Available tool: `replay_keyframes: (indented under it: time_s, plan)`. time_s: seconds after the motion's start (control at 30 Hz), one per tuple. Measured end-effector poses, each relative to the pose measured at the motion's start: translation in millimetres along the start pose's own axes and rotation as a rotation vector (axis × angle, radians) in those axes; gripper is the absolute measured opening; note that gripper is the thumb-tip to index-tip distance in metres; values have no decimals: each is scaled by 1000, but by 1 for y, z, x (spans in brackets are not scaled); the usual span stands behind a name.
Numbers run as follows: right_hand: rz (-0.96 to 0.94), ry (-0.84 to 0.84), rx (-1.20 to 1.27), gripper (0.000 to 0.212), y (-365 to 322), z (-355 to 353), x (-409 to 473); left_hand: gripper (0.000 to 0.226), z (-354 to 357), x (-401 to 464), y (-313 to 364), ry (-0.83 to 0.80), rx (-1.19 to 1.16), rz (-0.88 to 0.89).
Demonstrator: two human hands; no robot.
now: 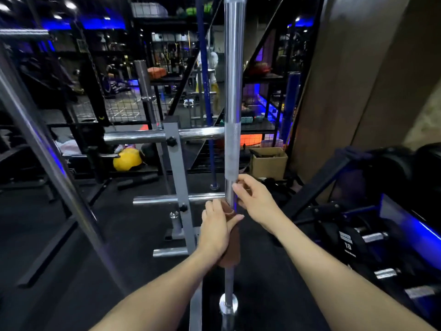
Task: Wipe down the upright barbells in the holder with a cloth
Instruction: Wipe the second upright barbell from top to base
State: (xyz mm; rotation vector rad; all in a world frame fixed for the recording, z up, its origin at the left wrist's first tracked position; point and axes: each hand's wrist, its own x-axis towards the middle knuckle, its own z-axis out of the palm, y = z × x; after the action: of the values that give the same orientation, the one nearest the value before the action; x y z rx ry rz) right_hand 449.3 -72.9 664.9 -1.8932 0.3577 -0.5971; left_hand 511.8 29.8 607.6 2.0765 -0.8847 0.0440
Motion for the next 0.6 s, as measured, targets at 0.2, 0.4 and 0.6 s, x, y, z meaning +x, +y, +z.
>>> replay_keyframes:
  time_s: [0.2,0.4,0.6]
  plan:
    - [-68,-5,-103,14,-3,-4,-4,31,-20,14,25,118,-62,161]
    - [-103,7,-77,11,3,-2,-2,36,-6,12,6,62,-59,144]
    - [-224,71,-118,21,8,4,2,34,-2,15,-6,54,-96,209]
